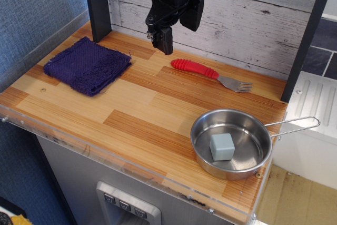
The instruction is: Slide the red fork towards the edge of the table next to the silver pan.
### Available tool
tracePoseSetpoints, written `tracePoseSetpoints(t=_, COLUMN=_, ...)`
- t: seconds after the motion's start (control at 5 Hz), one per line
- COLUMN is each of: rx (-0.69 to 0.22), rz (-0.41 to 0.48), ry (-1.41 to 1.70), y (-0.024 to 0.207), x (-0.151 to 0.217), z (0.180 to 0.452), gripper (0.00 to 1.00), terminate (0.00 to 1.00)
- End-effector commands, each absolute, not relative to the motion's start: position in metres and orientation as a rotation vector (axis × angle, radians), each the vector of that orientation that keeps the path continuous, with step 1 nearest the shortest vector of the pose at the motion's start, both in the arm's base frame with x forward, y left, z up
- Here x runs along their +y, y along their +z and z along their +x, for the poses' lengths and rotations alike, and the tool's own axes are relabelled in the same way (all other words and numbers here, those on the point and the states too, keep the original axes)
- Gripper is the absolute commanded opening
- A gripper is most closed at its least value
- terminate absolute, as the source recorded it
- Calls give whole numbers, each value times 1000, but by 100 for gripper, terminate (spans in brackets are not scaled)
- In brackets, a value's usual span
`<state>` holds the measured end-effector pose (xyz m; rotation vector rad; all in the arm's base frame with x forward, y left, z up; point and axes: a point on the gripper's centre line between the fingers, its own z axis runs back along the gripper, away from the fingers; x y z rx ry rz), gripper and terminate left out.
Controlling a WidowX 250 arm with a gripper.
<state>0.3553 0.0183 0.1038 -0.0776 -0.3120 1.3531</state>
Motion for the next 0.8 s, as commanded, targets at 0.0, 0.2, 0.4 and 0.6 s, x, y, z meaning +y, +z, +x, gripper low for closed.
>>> tracePoseSetpoints(t=0.0, rx=-312, rz=-78, ry=1353, y=104, x=18, z=355, gripper=100, terminate=0)
tracePoseSetpoints(t=0.2, rx=-346, rz=-94, ry=1390, y=98, x=20, z=372, gripper=100, terminate=0)
tracePoseSetpoints(t=0.4, rx=-341, rz=-109, ry=1433, y=88, x=24, z=384, gripper=100, terminate=0)
tracePoseSetpoints(t=0.6, rx=-355, rz=-121, ry=1464, y=77, x=26, z=393, gripper=100, terminate=0)
